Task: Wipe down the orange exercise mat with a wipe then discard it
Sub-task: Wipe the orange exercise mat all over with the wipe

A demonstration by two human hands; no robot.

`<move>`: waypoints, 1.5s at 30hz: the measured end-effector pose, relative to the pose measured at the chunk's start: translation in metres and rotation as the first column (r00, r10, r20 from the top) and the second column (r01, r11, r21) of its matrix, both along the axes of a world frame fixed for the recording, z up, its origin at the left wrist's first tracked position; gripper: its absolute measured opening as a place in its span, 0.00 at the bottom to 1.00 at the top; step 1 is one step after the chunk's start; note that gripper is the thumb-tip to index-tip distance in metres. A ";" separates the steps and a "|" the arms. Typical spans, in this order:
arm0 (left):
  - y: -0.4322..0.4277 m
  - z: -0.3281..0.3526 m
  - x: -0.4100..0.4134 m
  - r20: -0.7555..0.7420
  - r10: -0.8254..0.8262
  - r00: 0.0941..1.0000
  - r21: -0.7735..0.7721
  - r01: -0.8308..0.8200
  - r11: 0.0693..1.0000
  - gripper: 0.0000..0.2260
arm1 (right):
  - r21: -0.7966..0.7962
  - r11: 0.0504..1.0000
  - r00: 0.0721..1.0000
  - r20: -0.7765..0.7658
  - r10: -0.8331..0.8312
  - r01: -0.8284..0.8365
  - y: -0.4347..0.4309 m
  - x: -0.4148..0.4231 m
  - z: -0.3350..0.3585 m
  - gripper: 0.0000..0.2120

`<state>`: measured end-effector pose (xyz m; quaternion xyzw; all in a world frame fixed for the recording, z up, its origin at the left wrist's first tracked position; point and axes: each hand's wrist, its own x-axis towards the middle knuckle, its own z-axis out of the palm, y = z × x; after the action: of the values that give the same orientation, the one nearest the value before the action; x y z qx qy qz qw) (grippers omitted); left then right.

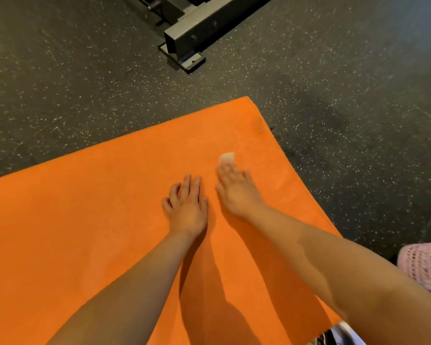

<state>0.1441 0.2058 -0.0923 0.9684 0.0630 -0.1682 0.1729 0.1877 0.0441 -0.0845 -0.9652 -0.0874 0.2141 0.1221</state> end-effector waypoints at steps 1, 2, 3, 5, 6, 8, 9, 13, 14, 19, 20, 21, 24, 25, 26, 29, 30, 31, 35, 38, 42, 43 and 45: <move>0.000 -0.002 0.000 -0.014 -0.003 1.000 0.005 0.003 1.000 0.25 | -0.018 0.992 0.993 -0.011 -0.121 0.121 -0.007 0.008 0.000 0.28; 0.000 -0.003 -0.001 -0.018 0.002 1.000 0.006 -0.001 1.000 0.25 | -0.017 0.975 0.975 -0.025 -0.222 0.222 -0.011 0.014 0.000 0.29; 0.000 -0.004 -0.002 -0.014 0.008 1.000 0.001 -0.008 1.000 0.25 | -0.006 0.960 0.959 -0.038 -0.280 0.279 -0.012 0.018 -0.001 0.29; -0.001 -0.005 -0.003 -0.003 0.018 1.000 -0.011 -0.018 1.000 0.25 | 0.022 0.962 0.961 -0.040 -0.272 0.273 0.001 0.016 -0.002 0.30; -0.001 -0.005 -0.003 0.003 0.022 1.000 -0.014 -0.022 1.000 0.25 | 0.051 0.973 0.974 -0.040 -0.225 0.226 0.010 0.011 -0.001 0.30; 0.000 -0.007 -0.003 0.018 0.023 1.000 -0.013 -0.023 1.000 0.24 | 0.125 0.989 0.996 -0.049 -0.076 0.082 0.027 0.000 0.002 0.29; 0.000 -0.007 -0.004 0.027 0.021 0.999 -0.011 -0.021 1.000 0.24 | 0.157 0.988 0.999 -0.054 0.007 0.001 0.032 -0.004 0.003 0.28; 0.001 -0.007 -0.006 0.023 0.019 1.000 -0.023 -0.018 1.000 0.24 | 0.117 0.978 0.984 -0.019 0.177 -0.174 0.017 -0.002 0.002 0.28; 0.002 -0.007 -0.006 0.016 0.018 1.000 -0.023 -0.018 1.000 0.25 | 0.051 0.989 0.990 -0.003 0.142 -0.142 0.009 0.002 0.000 0.28; 0.003 -0.005 -0.004 0.009 0.010 1.000 -0.025 -0.010 1.000 0.25 | 0.007 0.962 0.960 -0.058 -0.274 0.274 0.002 0.018 0.005 0.29; 0.002 -0.005 -0.003 0.008 0.018 1.000 -0.030 -0.018 0.999 0.25 | 0.029 0.971 0.969 -0.068 -0.236 0.238 0.012 0.016 0.006 0.29; 0.000 -0.004 -0.001 0.013 0.033 0.999 -0.038 -0.033 0.999 0.24 | 0.065 0.985 0.985 -0.068 -0.157 0.162 0.022 0.014 0.007 0.29; -0.001 0.000 0.007 0.066 0.070 0.995 -0.040 -0.068 0.997 0.22 | 0.138 0.983 0.991 -0.025 0.129 -0.124 0.035 0.004 0.003 0.27; 0.002 0.000 0.010 0.087 0.065 0.994 -0.029 -0.063 0.998 0.22 | 0.122 0.976 0.984 -0.003 0.180 -0.178 0.031 0.006 0.000 0.27; 0.005 -0.001 0.014 0.102 0.055 0.993 -0.014 -0.054 0.998 0.22 | 0.083 0.977 0.980 0.018 0.196 -0.197 0.024 0.012 -0.003 0.27; 0.014 -0.003 0.028 0.096 0.027 0.995 0.031 -0.030 0.999 0.24 | -0.010 0.999 0.998 0.030 -0.047 0.047 0.004 0.037 -0.007 0.28; 0.015 -0.004 0.034 0.085 0.016 0.996 0.042 -0.020 0.999 0.24 | 0.000 0.982 0.982 0.019 -0.186 0.186 0.001 0.046 -0.009 0.28; 0.014 -0.005 0.038 0.079 0.015 0.997 0.048 -0.019 0.999 0.24 | 0.016 0.959 0.959 0.012 -0.283 0.283 0.002 0.052 -0.010 0.28; 0.005 -0.005 0.053 0.125 0.110 0.986 -0.001 -0.110 0.994 0.22 | 0.099 0.992 0.995 0.054 -0.080 0.074 0.036 0.043 -0.011 0.28; 0.005 -0.004 0.071 0.189 0.118 0.975 -0.008 -0.119 0.993 0.22 | 0.103 0.982 0.984 0.100 0.146 -0.156 0.033 0.042 -0.013 0.27; 0.009 -0.010 0.086 0.122 0.032 0.992 0.057 -0.039 0.998 0.25 | -0.020 0.996 0.990 0.107 -0.088 0.090 0.004 0.079 -0.018 0.28; 0.008 -0.012 0.087 0.111 0.030 0.993 0.063 -0.037 0.997 0.25 | -0.009 0.979 0.975 0.091 -0.201 0.203 0.002 0.088 -0.018 0.28; 0.007 -0.010 0.089 0.107 0.058 0.993 0.047 -0.063 0.997 0.26 | 0.025 0.959 0.956 0.078 -0.283 0.282 0.012 0.095 -0.017 0.28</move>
<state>0.2330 0.2129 -0.1021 0.9777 0.0875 -0.1099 0.1564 0.2823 0.0564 -0.1020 -0.9749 0.0450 0.1545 0.1541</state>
